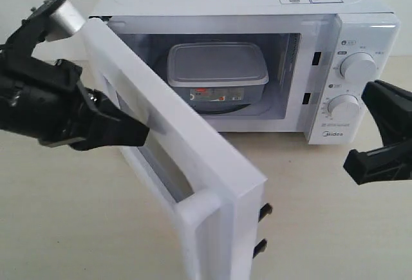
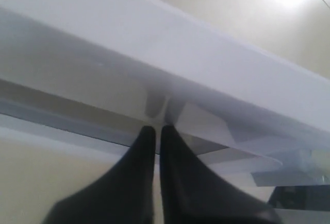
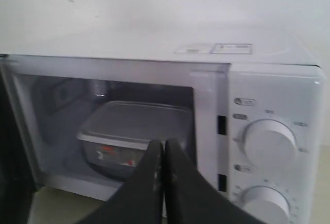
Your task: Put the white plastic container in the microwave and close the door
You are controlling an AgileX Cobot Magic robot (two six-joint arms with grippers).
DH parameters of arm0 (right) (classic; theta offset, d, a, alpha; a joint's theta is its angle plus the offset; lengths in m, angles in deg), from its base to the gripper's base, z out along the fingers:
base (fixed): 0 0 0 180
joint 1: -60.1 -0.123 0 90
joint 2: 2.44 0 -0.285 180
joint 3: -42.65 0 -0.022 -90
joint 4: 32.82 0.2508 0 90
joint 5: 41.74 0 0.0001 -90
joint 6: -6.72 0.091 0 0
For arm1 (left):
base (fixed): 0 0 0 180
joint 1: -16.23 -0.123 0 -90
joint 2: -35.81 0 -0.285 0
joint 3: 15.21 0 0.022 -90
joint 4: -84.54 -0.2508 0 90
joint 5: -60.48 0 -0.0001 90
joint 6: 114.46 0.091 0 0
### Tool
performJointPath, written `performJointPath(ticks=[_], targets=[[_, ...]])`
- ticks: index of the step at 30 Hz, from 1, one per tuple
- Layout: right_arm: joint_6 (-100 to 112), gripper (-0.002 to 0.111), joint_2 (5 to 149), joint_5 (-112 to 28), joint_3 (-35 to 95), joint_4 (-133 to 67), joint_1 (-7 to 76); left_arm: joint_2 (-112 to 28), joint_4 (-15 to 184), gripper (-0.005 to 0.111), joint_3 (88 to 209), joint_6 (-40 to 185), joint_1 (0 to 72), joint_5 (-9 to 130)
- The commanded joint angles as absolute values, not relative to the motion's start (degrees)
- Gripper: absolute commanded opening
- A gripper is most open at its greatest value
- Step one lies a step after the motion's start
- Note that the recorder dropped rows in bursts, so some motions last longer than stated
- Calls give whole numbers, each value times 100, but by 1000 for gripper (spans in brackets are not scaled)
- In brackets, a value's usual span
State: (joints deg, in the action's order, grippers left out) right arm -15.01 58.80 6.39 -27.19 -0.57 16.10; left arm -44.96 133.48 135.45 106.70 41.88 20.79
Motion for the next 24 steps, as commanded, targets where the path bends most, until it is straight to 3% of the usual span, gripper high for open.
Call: performJointPath(ticks=[1,6,13,15,20,24], targets=[[-726,0,5854,809,-2711,-1014,1608,-4852,13486,4,13807,10712,4385,2731],[-668,0,5854,1214,-2711,-1494,1608,-4996,13449,4,13913,10712,4408,3056],[62,0,5854,1614,-2298,-3731,1608,-4996,13410,4,13913,10712,4408,3264],[514,0,5854,1172,-2091,-4090,1608,-4996,13320,4,13913,10712,4408,3264],[2006,0,5854,-1862,-1445,-4755,1608,-4996,13057,4,13913,10676,4408,3178],[2567,0,5854,-2593,-1306,-4755,1608,-4925,11790,4,13913,9387,4408,2998]])
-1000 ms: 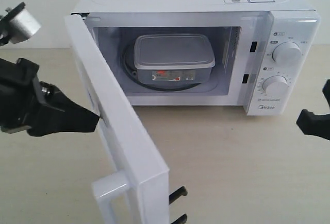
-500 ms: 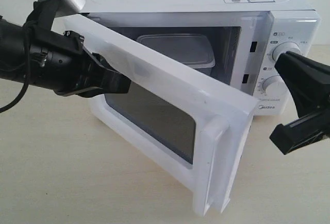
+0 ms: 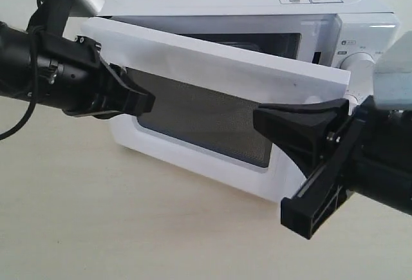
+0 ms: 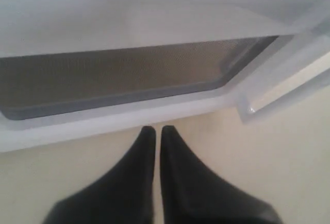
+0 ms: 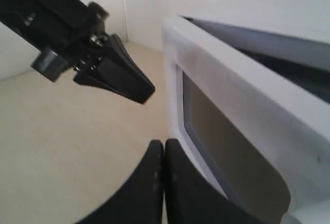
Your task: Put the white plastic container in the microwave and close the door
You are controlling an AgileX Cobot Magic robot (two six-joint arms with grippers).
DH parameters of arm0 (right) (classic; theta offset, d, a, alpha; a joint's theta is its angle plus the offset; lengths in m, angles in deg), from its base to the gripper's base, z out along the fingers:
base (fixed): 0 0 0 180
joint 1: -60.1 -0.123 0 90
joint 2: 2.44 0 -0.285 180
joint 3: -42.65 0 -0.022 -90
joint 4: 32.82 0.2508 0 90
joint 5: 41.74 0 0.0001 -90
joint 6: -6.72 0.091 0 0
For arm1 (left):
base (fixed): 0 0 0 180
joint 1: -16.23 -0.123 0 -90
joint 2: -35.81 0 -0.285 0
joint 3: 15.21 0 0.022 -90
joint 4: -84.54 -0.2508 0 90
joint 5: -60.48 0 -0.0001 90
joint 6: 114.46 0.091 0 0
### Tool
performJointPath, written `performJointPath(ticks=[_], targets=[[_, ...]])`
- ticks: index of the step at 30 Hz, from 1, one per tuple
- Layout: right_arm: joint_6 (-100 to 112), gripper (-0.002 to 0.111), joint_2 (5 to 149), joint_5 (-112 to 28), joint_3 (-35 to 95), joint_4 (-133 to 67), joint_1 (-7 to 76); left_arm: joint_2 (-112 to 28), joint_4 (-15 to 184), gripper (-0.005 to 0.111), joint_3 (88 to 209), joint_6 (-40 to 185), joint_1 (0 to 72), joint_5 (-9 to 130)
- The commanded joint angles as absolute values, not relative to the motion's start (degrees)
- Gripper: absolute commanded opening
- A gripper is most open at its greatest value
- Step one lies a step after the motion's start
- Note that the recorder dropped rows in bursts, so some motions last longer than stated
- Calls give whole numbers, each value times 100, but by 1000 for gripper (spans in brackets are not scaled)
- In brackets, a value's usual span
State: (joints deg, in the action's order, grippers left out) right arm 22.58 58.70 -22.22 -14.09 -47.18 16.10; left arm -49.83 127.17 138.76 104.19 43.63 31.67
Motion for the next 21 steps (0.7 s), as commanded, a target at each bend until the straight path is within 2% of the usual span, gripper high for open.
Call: performJointPath(ticks=[1,5,10,21], targets=[[2567,0,5854,-2639,-1286,-4702,1608,-4843,11289,4,13913,8786,4408,2771],[2078,0,5865,-3617,-657,-4059,1619,-4232,10041,4,13902,7822,4408,1641],[2078,0,6476,-4894,255,-4082,1619,-2921,10017,4,13660,7565,4408,1506],[2715,0,7547,-4515,747,-4082,1813,-161,9608,4,12570,6723,4408,1296]])
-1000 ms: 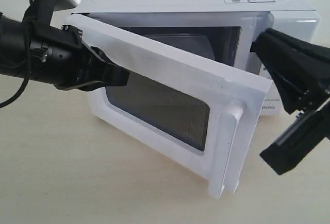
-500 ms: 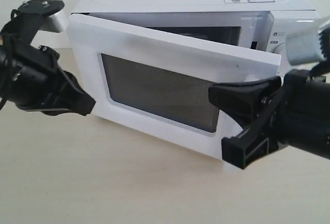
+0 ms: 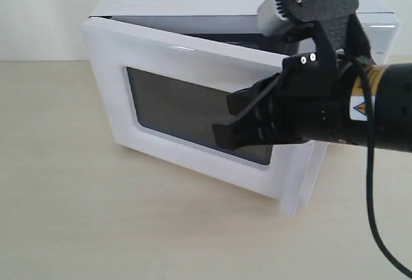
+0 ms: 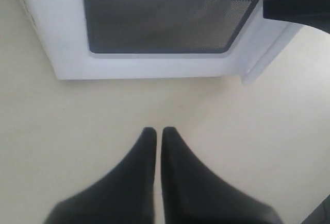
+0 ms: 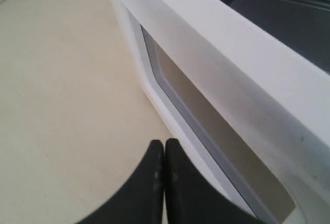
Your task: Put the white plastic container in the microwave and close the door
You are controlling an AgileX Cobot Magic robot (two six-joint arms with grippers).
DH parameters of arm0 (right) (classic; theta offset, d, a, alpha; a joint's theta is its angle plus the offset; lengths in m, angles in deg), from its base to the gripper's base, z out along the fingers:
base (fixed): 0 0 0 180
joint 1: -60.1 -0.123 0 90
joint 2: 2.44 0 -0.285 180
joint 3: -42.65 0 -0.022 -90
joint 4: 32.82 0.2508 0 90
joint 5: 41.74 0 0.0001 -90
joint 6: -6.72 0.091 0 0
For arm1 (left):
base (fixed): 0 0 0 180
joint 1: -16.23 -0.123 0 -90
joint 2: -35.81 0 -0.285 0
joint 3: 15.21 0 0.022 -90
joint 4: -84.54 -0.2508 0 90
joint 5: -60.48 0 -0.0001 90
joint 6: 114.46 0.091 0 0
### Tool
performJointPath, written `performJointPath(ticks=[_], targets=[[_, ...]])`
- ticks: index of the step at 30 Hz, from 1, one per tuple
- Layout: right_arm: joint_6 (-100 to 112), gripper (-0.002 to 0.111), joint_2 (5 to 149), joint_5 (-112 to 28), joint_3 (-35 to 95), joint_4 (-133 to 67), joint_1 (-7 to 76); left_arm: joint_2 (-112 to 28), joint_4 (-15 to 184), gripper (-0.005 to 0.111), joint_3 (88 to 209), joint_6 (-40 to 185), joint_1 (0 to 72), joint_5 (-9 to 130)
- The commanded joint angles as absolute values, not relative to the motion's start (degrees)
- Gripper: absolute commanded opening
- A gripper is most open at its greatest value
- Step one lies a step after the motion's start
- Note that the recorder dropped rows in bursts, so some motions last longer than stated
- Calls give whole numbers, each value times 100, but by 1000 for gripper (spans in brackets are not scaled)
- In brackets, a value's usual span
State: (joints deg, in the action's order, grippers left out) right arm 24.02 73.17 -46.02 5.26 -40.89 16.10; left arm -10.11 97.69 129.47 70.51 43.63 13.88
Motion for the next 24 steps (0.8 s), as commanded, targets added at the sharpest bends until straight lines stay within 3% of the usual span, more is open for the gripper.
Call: performJointPath(ticks=[1,10,24], targets=[[2761,0,7601,-4556,776,-4082,1933,89,9608,4,12500,6712,4408,1274],[2679,0,7669,-4605,830,-4096,2545,1411,9126,4,12369,6498,4408,1026],[2716,0,7669,-4261,830,-4086,3153,1460,8716,4,12048,6274,4408,1545]])
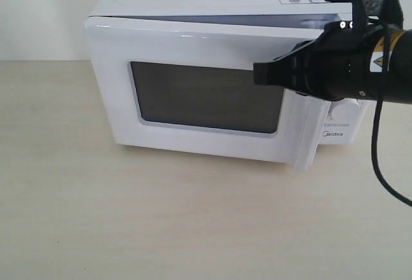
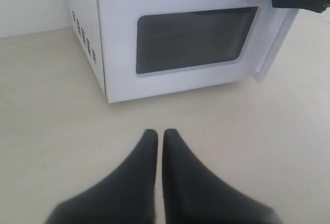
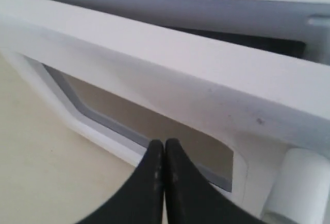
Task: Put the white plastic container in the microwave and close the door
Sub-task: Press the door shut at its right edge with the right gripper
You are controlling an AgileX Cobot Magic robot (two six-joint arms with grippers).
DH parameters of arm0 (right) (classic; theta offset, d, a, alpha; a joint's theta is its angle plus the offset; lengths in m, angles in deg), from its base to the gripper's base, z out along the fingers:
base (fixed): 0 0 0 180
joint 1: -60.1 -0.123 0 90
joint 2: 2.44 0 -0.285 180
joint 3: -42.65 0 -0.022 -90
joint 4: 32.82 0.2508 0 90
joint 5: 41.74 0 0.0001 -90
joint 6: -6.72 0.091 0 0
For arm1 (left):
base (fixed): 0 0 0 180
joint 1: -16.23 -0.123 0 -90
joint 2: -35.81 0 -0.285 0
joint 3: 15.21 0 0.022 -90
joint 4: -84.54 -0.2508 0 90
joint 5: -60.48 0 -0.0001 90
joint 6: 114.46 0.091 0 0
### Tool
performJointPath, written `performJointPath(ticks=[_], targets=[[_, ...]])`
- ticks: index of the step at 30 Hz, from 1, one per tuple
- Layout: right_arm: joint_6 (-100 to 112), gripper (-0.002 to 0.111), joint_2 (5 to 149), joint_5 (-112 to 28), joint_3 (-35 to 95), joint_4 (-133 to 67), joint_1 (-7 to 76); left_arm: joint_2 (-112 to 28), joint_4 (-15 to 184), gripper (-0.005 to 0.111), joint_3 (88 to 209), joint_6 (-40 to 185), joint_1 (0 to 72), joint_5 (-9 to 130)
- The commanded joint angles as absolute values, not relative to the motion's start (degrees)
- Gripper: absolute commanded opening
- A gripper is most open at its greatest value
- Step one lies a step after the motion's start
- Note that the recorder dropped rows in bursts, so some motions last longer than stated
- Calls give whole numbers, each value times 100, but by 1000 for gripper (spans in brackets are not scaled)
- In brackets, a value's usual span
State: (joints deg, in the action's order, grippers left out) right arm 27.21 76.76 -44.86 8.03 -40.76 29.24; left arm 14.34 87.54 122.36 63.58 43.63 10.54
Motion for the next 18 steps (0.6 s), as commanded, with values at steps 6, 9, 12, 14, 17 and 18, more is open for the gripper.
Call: performJointPath(ticks=[6,9,12,14,17,18], targets=[[2631,0,7696,-4077,838,-4086,3284,1460,8716,4,11620,6274,4408,2404],[2631,0,7799,-4064,838,-4086,3387,1460,8692,4,11486,6293,4408,2599],[2616,0,7840,-4050,838,-4086,3444,1460,8618,4,11391,6434,4408,2664],[2616,0,7865,-3977,838,-4086,3444,1460,8606,4,11353,6554,4408,2712],[2616,0,7974,-3814,854,-4086,3444,1460,8606,4,11326,6554,4408,2795],[2616,0,7998,-3814,891,-4086,3444,1460,8606,4,11315,6554,4408,2793]])
